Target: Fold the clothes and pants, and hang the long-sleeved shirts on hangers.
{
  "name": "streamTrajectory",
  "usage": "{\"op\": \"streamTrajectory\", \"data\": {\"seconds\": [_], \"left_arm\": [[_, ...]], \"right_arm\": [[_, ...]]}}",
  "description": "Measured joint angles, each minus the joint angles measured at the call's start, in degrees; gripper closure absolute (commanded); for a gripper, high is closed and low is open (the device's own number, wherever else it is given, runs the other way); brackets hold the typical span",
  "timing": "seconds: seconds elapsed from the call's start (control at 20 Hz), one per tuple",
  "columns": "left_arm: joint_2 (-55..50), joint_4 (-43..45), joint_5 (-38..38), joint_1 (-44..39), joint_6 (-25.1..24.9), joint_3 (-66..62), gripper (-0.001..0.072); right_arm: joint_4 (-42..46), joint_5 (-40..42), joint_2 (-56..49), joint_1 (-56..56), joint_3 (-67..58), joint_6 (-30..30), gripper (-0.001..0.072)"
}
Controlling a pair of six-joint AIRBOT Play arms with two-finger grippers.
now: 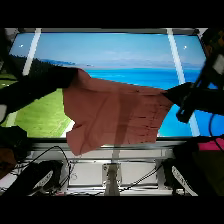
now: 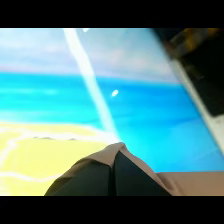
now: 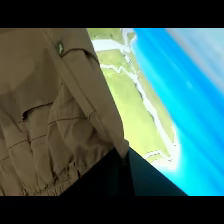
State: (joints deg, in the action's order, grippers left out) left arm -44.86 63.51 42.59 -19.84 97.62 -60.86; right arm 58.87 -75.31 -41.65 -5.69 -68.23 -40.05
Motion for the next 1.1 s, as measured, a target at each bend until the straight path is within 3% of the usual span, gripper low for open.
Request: {"op": "streamTrajectory", "data": {"seconds": [0.2, 0.4, 0.65, 0.8, 1.1], "left_arm": [[-13.86, 3.89, -3.32, 0.04, 1.95, 0.09, 0.0692], [-27.78, 4.5, -13.4, -0.26, 2.56, 0.09, 0.0692], [-33.51, 4.11, -21.53, -0.37, 2.84, 0.04, 0.0691], [-31.56, 4.04, -17.07, -0.28, 2.89, 0.02, 0.0691], [-23.43, 4.02, 5.51, -0.22, 1.95, 0.02, 0.0691]], "right_arm": [[-0.52, 10.49, -10.71, 0.0, 7.89, -0.24, 0.0701], [-2.03, 21.66, -24.04, 0.0, 11.15, 1.62, 0.0701], [-3.19, 28.72, -31.87, 0.0, 12.04, 2.38, 0.0701], [-2.97, 26.32, -31.65, 0.0, 10.86, 2.56, 0.0701], [-0.87, 12.07, -27.56, 0.0, 7.69, 2.69, 0.0701]]}}
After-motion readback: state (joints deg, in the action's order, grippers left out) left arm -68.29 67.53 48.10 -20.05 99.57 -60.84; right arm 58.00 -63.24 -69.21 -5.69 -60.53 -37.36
